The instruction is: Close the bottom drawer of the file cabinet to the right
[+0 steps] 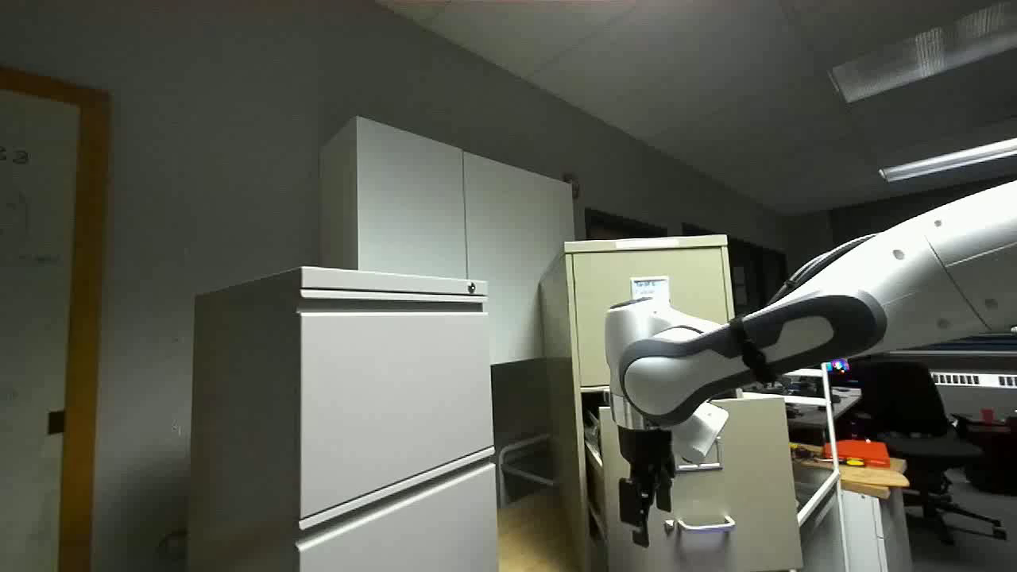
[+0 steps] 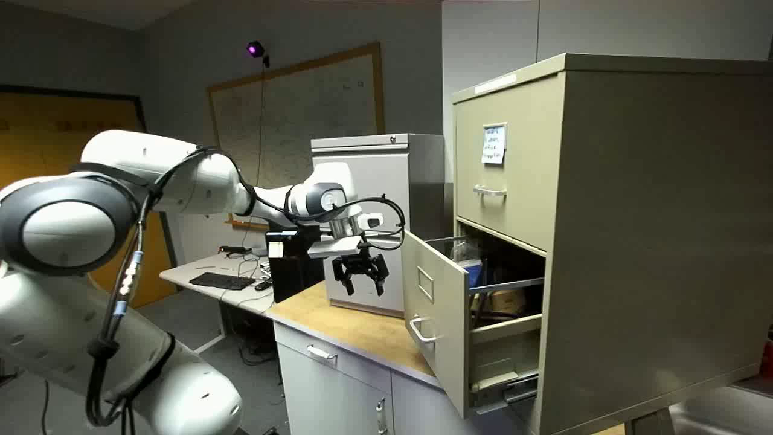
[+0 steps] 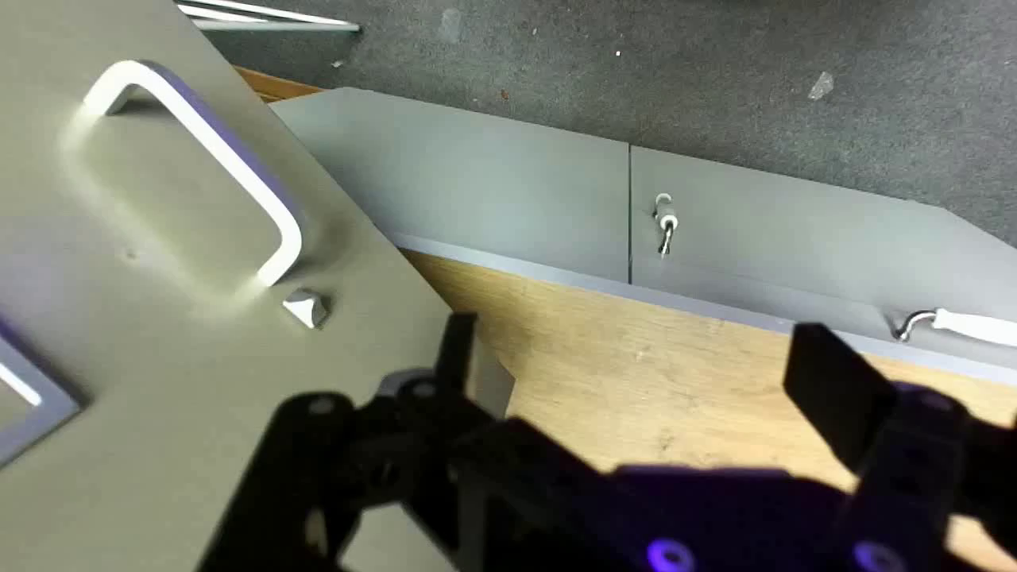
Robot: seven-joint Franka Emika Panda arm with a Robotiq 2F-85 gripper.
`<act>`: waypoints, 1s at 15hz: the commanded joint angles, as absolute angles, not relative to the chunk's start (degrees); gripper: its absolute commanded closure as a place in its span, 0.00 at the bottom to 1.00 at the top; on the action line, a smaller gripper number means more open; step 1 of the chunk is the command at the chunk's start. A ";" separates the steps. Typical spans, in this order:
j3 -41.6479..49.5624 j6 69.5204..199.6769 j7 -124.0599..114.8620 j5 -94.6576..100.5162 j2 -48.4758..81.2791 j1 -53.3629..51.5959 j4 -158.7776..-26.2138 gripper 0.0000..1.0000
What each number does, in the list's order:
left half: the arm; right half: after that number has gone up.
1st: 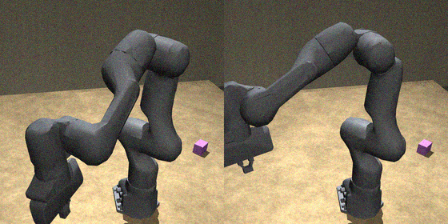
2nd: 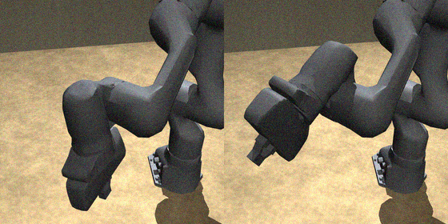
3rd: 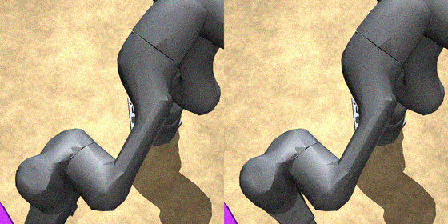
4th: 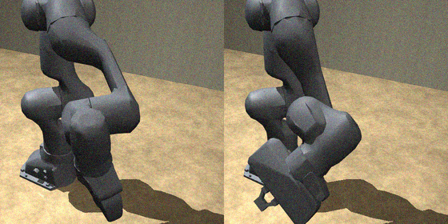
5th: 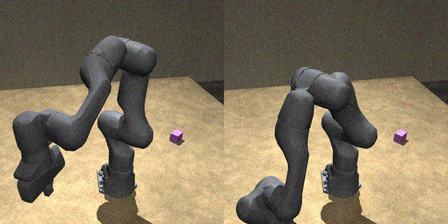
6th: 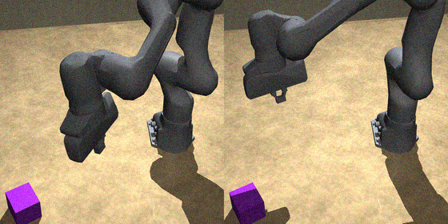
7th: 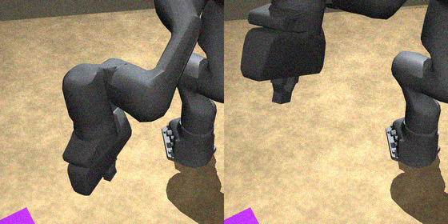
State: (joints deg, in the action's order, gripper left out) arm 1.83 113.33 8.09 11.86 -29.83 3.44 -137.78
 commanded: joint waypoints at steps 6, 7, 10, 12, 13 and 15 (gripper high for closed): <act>2.22 113.16 7.90 12.06 -29.87 2.95 -137.45 0.00; 2.22 113.16 7.90 12.06 -29.87 2.95 -137.45 0.00; 1.78 113.62 4.85 12.28 -30.01 3.65 -137.56 0.00; 1.75 113.53 2.93 12.02 -30.08 3.98 -137.40 0.12; 1.65 113.96 1.16 12.02 -30.16 4.38 -137.42 0.26; 1.74 115.24 -3.09 11.77 -30.17 5.52 -137.36 0.41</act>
